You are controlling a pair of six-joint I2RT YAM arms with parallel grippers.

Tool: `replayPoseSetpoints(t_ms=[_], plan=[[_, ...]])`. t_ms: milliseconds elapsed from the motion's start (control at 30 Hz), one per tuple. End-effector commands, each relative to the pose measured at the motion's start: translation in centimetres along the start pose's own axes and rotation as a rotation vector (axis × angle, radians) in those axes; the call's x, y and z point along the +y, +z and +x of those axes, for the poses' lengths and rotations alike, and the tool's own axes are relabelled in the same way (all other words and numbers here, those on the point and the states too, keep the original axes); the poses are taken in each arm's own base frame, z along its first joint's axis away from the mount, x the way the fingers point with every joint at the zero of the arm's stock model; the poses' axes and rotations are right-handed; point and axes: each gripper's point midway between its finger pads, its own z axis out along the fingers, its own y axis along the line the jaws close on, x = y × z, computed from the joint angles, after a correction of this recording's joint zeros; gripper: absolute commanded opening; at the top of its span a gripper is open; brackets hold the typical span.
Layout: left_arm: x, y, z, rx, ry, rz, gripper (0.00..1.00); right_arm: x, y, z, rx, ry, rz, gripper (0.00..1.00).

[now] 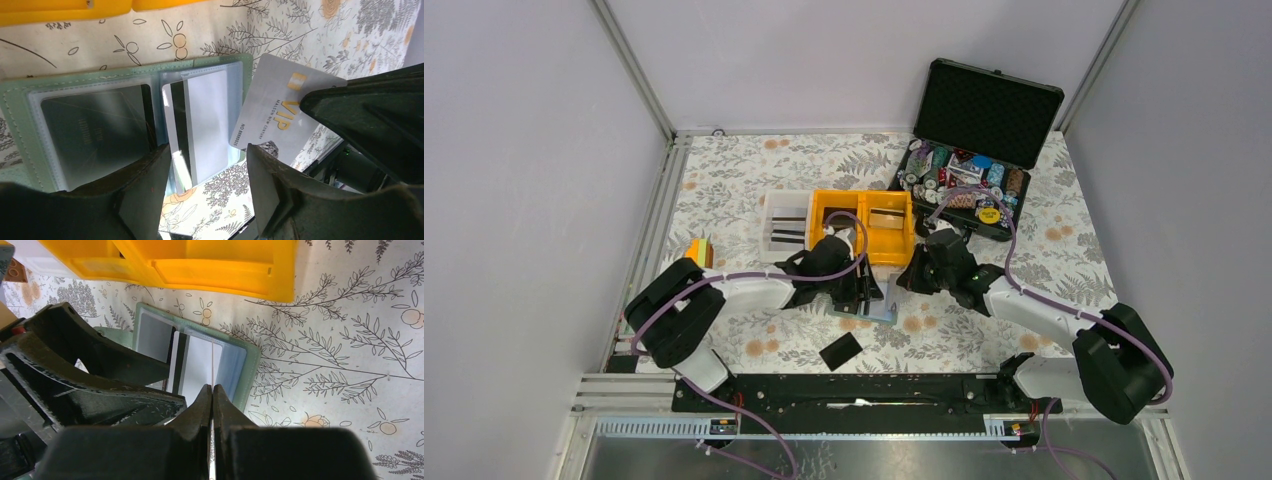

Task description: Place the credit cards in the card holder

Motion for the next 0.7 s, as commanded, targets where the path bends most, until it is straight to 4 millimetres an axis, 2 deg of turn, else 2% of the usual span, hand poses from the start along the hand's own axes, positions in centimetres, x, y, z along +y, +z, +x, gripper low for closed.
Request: replayPoseSetpoints(t_ms=[0,133,667], plan=[[-1.3,0.4,-0.7,-0.016,0.051,-0.004,0.6,-0.1,-0.5,-1.3,-0.056,-0.003,0.015,0.0],[-1.1,0.2,-0.8,-0.025,0.073,-0.036,0.61,-1.3,-1.1,-1.5,-0.07,-0.022,0.083,0.0],[-2.4,0.6,-0.5,-0.021,0.143,-0.081,0.61,-1.8,-1.3,-1.3,-0.068,-0.03,0.102,0.0]])
